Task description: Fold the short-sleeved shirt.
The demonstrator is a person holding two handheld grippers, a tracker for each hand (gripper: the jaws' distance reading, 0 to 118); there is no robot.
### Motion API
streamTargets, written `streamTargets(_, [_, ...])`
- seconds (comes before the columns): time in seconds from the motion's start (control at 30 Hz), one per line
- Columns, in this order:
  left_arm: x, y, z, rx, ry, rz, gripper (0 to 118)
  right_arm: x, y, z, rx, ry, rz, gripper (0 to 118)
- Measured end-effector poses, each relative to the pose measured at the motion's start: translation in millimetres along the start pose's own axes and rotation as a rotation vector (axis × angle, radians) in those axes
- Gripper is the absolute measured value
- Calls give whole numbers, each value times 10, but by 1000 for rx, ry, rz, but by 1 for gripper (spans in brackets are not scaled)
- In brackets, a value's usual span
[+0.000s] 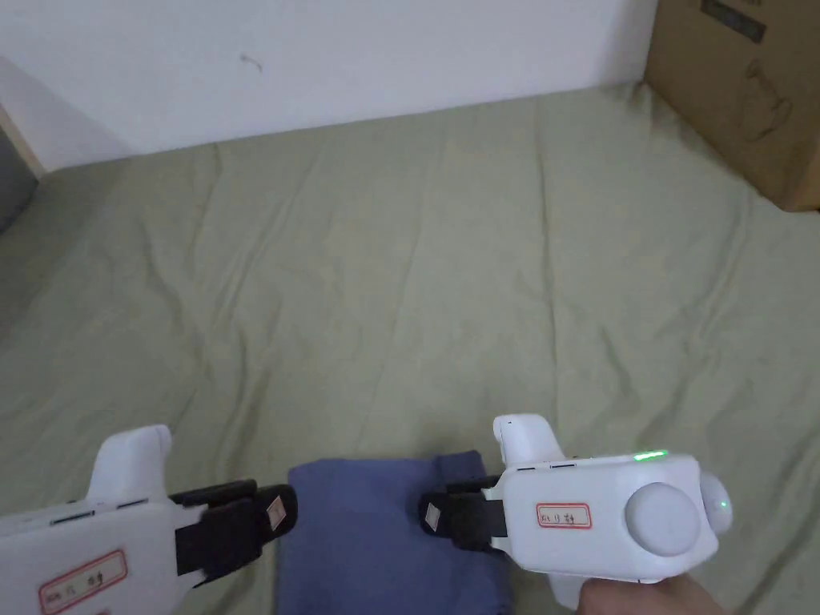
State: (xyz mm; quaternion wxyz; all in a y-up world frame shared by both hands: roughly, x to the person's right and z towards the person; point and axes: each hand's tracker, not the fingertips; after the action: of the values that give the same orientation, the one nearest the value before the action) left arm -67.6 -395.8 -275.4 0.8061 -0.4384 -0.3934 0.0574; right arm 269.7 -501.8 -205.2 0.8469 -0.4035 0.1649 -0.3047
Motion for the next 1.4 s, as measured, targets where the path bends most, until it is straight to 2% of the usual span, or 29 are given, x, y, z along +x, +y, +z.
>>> streamTargets(0.1, [-360, -123, 3, -14, -12, 36, 1, 318, -53, -188, -82, -115, -18, 0])
streamTargets(0.13, [-490, -145, -3, -30, -33, 68, 1, 426, -99, -169, -82, -98, -73, 0])
streamTargets(0.17, [-607, -164, -19, -47, -80, 113, 2, 538, -111, -100, -41, 25, -144, 0])
streamTargets(0.2, [-726, -176, -46, -51, -125, 153, 4, 576, -108, -55, -24, 39, -186, 0])
streamTargets(0.23, [-879, -176, -99, -51, -175, 210, 17, 591, -103, -16, -32, -41, -159, 0])
streamTargets(0.27, [-989, -171, -162, -56, -207, 252, 43, 571, -104, 30, -38, -56, -97, 0])
streamTargets(0.3, [-1076, -161, -234, -65, -238, 274, 83, 537, -104, 41, -43, -61, -68, 0])
streamTargets(0.33, [-1154, -149, -360, -106, -283, 296, 99, 501, -107, 43, -48, -75, -62, 0])
streamTargets(0.37, [-1236, -171, -496, -149, -302, 305, 106, 458, -115, 41, -47, -80, -61, 0])
streamTargets(0.5, [-1294, -133, -965, -242, -290, 330, 106, 400, -113, 30, -49, -103, -49, 0])
streamTargets(0.57, [-1288, -110, -1144, -264, -299, 367, 111, 378, -132, 29, -46, -114, -34, 0])
streamTargets(0.63, [-1163, -31, -1218, -253, -358, 328, 108, 356, -134, 20, -48, -125, -14, 0])
streamTargets(0.73, [-1009, 74, -1379, -261, -445, 362, 101, 357, -126, 14, -52, -131, -4, 0])
streamTargets(0.77, [-987, 57, -1457, -288, -461, 365, 85, 356, -125, 16, -52, -130, -4, 0])
streamTargets(0.8, [-919, 62, -1514, -316, -435, 346, 53, 357, -127, 13, -52, -130, -3, 0])
streamTargets(0.83, [-867, 70, -1553, -326, -428, 270, 41, 354, -128, 18, -52, -130, -1, 0])
streamTargets(0.87, [-805, 85, -1565, -316, -333, 176, 41, 341, -132, 25, -52, -134, 3, 0])
streamTargets(0.9, [-841, 50, -1571, -315, -289, 135, 29, 329, -136, 40, -51, -142, 13, 0])
streamTargets(0.97, [-925, 45, -1535, -331, -374, 261, 28, 297, -142, 67, -46, -140, 19, 0])
streamTargets(1.07, [-991, 95, -1308, -309, -338, 199, 26, 176, -180, 247, 15, -82, 38, 0])
streamTargets(1.17, [-1174, 238, -942, -315, -239, 126, 26, -1, -253, 466, 59, -22, 86, 0])
streamTargets(1.3, [-1734, 517, -332, -394, 29, 11, 26, -276, -349, 694, 57, 1, 158, 0])
streamTargets(1.37, [-2035, 650, -28, -410, 249, -53, 26, -421, -390, 753, 58, -7, 195, 0])
streamTargets(1.4, [-2156, 704, 93, -431, 362, -128, 26, -475, -409, 767, 56, -17, 211, 0])
